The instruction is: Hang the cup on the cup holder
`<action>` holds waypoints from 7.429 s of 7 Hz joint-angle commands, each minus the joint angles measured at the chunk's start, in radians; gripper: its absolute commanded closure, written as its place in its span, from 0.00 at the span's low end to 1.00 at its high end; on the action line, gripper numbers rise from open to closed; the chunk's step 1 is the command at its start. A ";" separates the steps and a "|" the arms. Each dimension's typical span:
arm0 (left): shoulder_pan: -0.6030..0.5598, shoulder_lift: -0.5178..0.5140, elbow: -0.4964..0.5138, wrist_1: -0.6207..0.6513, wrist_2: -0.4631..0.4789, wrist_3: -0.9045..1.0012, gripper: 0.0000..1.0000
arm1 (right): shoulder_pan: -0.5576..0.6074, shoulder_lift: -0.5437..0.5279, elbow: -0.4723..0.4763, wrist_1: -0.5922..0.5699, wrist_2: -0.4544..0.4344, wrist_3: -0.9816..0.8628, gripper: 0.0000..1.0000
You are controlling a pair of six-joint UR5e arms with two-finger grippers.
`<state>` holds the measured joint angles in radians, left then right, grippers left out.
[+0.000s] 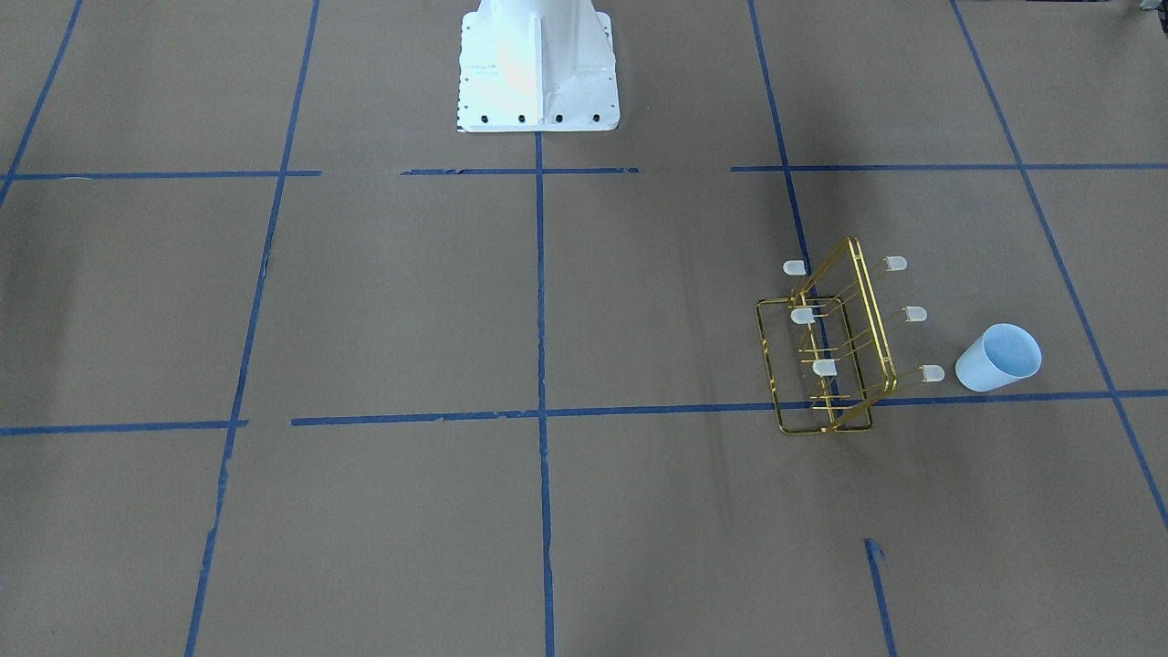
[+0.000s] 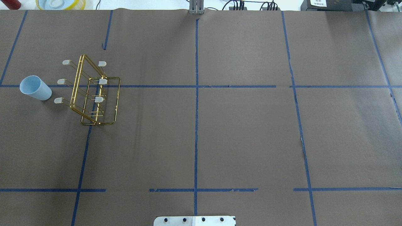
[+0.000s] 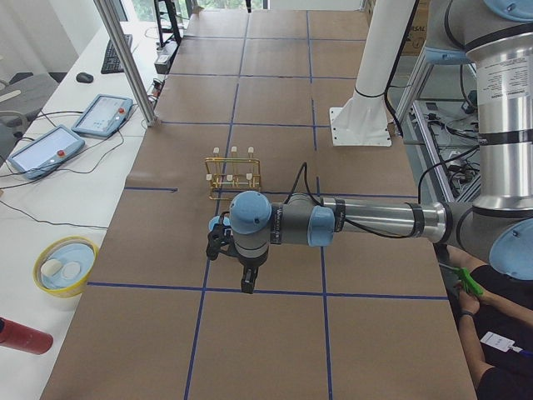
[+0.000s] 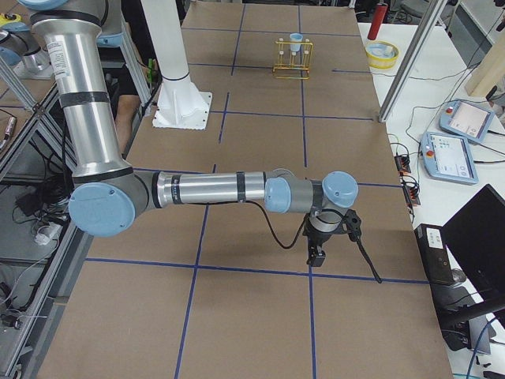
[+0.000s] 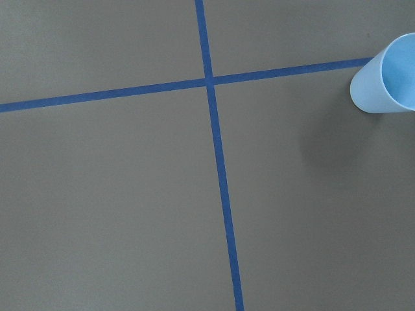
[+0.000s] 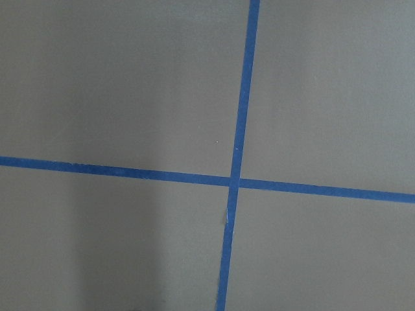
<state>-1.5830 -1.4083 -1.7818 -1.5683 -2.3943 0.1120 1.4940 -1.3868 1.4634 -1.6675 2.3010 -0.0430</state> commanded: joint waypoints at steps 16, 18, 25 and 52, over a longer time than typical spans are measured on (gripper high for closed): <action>0.693 0.008 -0.165 -0.578 0.748 -1.339 0.00 | 0.000 0.000 0.000 0.000 0.000 0.000 0.00; 0.838 0.009 -0.101 -0.640 0.936 -1.507 0.00 | 0.000 0.000 0.000 0.000 0.000 0.000 0.00; 0.983 0.011 0.033 -0.817 1.331 -1.618 0.00 | -0.001 0.000 0.000 0.000 0.000 0.000 0.00; 1.042 -0.166 0.364 -0.846 1.571 -1.683 0.00 | 0.000 0.000 0.000 0.000 0.000 0.000 0.00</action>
<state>-0.5349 -1.5726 -1.4240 -2.4114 -0.8235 -1.5720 1.4936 -1.3867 1.4634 -1.6685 2.3010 -0.0430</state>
